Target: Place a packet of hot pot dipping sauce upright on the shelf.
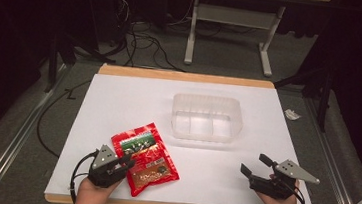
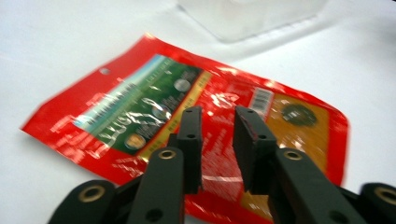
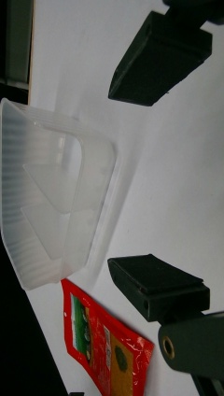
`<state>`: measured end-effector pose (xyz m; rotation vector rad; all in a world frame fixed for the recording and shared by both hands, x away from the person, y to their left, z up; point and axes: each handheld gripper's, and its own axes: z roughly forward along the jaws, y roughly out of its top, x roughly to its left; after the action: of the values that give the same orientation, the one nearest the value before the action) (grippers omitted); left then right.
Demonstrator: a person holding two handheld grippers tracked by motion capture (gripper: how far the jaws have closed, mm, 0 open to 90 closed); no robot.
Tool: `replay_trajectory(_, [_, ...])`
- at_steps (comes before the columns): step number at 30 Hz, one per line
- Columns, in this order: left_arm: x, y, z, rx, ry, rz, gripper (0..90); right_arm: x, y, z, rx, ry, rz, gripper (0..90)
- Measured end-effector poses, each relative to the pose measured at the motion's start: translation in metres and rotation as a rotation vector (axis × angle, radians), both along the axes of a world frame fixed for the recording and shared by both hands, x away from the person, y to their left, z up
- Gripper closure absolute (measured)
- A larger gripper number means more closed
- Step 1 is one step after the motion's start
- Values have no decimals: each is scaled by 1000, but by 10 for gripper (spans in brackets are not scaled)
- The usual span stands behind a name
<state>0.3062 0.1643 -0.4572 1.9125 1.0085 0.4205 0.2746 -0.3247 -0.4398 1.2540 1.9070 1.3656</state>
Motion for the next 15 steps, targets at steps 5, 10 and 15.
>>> replay_trajectory(5, [26, -1, -5, -11, 3, 118, 654, -4, -3, 0, -6, 1, -14, 168])
replay_trajectory(10, [53, 0, -7, -47, 5, 214, 628, -1, -3, -3, -7, 18, -13, 172])
replay_trajectory(15, [61, 12, -7, -47, 5, 244, 596, -1, 1, -3, -20, 15, 4, 174])
